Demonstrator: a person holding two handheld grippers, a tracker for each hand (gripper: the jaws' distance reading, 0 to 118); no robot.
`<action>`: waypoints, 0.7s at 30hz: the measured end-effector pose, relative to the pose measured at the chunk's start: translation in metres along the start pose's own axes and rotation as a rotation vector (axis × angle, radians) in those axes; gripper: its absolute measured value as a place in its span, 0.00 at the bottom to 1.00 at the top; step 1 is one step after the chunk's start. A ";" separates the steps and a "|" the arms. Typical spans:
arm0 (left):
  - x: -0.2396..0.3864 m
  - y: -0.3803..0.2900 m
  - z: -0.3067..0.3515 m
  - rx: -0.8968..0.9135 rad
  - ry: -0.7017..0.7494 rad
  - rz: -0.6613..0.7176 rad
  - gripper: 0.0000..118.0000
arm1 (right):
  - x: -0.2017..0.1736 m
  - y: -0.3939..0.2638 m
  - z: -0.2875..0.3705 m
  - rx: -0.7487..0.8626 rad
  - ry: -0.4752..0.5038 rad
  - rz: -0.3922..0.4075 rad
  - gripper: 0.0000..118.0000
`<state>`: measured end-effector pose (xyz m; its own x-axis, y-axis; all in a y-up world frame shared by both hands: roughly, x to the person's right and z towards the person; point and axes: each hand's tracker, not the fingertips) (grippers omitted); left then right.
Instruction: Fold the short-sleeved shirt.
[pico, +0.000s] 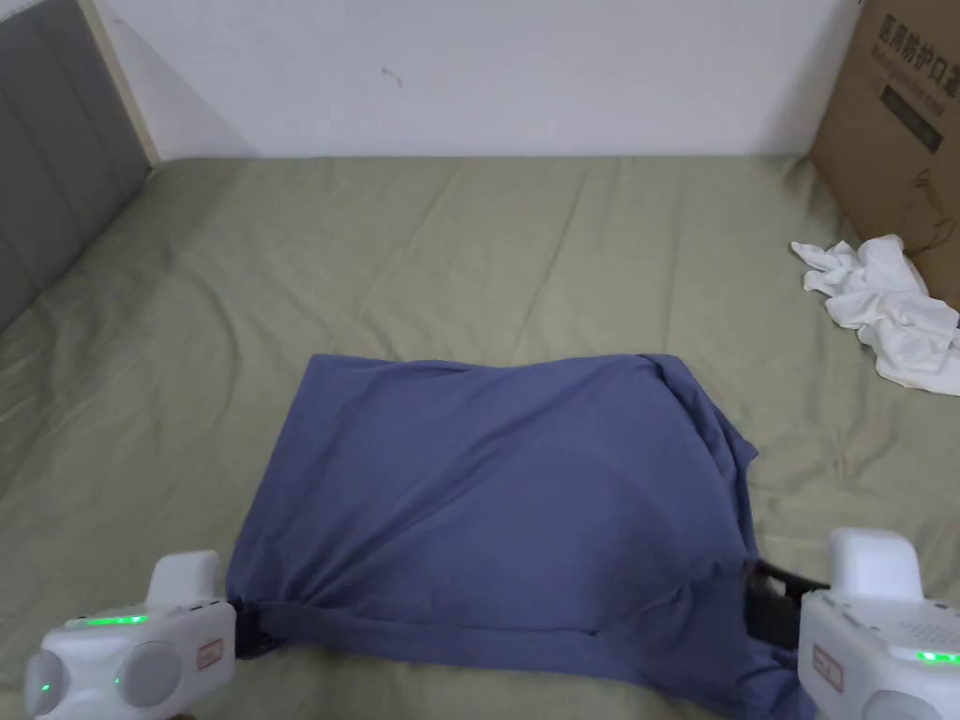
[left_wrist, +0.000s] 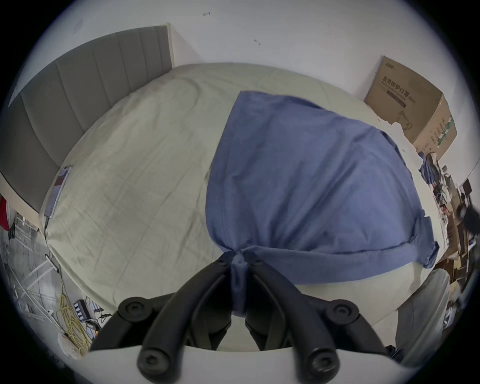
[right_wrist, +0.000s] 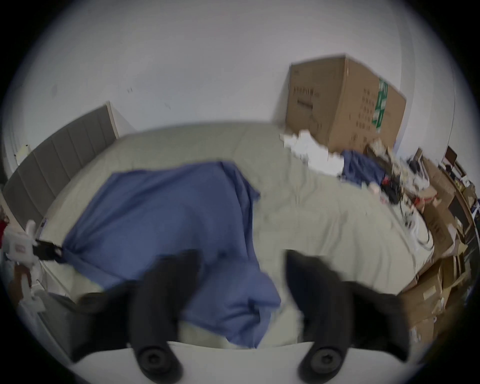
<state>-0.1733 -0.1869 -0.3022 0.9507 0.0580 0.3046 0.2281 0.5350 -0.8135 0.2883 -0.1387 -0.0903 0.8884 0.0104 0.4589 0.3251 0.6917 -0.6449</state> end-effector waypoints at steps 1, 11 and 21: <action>0.000 0.001 0.004 0.016 0.000 0.004 0.09 | 0.003 -0.011 -0.009 -0.054 -0.009 -0.014 0.92; 0.003 0.011 0.013 0.052 -0.017 0.018 0.09 | 0.014 -0.069 -0.051 -0.214 0.029 -0.103 0.45; 0.004 0.028 0.019 0.104 -0.030 0.055 0.09 | 0.005 -0.021 -0.009 -0.035 0.071 -0.049 0.07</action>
<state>-0.1676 -0.1551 -0.3146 0.9540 0.1141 0.2771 0.1514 0.6145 -0.7743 0.2892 -0.1600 -0.0797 0.8913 -0.0752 0.4471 0.3791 0.6646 -0.6439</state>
